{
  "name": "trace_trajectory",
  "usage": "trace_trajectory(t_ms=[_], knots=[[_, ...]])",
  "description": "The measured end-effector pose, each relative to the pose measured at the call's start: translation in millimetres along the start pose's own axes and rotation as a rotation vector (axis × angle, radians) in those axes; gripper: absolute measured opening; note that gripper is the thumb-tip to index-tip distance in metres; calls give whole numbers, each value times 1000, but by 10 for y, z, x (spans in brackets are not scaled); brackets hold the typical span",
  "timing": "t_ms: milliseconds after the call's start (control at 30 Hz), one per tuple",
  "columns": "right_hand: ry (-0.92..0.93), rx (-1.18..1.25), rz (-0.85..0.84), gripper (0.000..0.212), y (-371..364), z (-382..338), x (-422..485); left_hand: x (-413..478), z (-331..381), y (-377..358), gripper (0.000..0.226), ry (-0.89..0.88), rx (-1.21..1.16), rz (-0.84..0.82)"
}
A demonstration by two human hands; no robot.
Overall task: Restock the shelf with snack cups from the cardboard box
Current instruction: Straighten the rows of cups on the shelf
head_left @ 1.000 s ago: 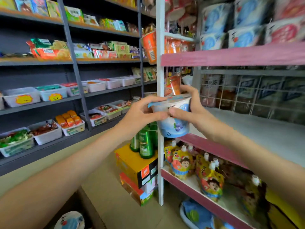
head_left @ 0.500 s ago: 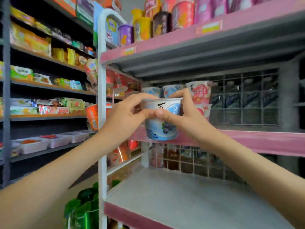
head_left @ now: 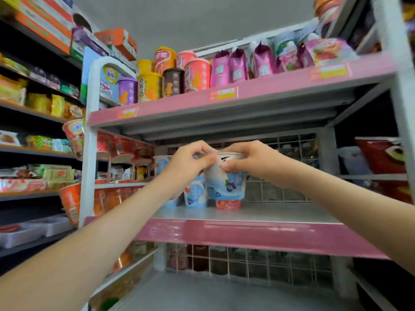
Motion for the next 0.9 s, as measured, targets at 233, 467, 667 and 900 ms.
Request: trace_trajectory(t_ms=[233, 467, 667, 900], knots=[[-150, -165, 24, 30, 319, 499, 139, 322, -184, -638, 25, -1, 70, -111], [-251, -288, 8, 36, 371, 816, 203, 417, -428, -1051, 24, 31, 130, -243], [-320, -263, 7, 38, 408, 998, 214, 416, -623, -1139, 10, 96, 144, -259], [-393, -397, 73, 41, 386, 1171, 251, 376, -570, -1302, 24, 24, 476, -485]])
Point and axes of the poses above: each hand's wrist, its own x-axis towards the middle knuckle, its own y-axis out of the back of the hand, z = x × y, the point moved 8 cm from there along x, towards the middle knuckle, and after that the axes turned 9 degrees about -y, right-handed, at the moved point
